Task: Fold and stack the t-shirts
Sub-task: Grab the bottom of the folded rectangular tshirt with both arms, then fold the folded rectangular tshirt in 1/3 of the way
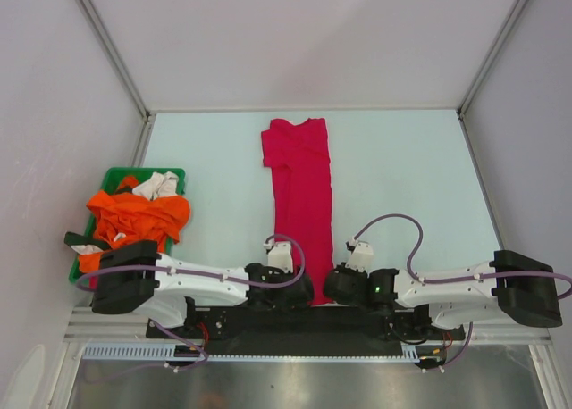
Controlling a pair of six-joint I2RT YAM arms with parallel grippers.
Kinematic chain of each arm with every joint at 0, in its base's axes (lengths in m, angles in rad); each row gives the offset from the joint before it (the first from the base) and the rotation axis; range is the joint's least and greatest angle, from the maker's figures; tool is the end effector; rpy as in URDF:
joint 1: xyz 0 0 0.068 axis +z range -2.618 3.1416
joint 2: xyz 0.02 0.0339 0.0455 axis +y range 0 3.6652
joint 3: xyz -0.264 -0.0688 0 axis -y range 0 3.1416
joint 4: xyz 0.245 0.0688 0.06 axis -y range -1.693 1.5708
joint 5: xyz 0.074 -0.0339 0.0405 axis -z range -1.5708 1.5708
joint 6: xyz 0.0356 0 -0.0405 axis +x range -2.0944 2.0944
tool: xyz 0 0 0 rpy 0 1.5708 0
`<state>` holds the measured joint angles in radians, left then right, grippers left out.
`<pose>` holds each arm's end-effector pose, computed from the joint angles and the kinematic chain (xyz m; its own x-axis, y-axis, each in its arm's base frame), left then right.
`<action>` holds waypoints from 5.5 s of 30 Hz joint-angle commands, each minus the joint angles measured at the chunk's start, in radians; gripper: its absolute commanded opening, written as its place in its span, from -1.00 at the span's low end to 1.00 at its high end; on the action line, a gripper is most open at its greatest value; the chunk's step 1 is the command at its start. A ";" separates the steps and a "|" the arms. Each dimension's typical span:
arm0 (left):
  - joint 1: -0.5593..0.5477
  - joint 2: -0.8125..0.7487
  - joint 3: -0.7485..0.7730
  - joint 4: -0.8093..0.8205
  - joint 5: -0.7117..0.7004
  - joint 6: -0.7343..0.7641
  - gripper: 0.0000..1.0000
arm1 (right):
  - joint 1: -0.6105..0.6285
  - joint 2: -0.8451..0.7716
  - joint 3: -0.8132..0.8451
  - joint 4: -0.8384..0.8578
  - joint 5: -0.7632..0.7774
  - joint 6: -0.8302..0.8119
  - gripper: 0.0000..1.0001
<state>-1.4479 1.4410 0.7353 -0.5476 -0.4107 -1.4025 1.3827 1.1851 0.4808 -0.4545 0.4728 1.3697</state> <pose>0.0441 -0.2409 0.1607 -0.9015 -0.0748 -0.4262 0.0350 0.9691 -0.2442 0.0512 0.1822 0.1483 -0.8578 0.1588 -0.4888 0.0000 0.9511 0.3090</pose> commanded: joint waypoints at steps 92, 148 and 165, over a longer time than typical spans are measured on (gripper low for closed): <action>-0.023 -0.194 0.064 -0.296 -0.140 -0.128 -0.99 | -0.045 -0.078 0.062 -0.234 0.050 -0.093 -1.00; 0.782 0.259 0.730 -0.089 -0.137 0.669 -0.99 | -0.879 0.623 0.979 0.025 -0.120 -0.845 -1.00; 0.883 0.541 0.972 -0.097 -0.054 0.706 -1.00 | -0.916 0.869 1.197 0.025 -0.155 -0.863 -1.00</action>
<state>-0.5941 1.9553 1.6470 -0.6319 -0.4652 -0.7223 0.4824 2.0087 1.5978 -0.4347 0.3073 0.5385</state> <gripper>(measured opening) 0.011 0.021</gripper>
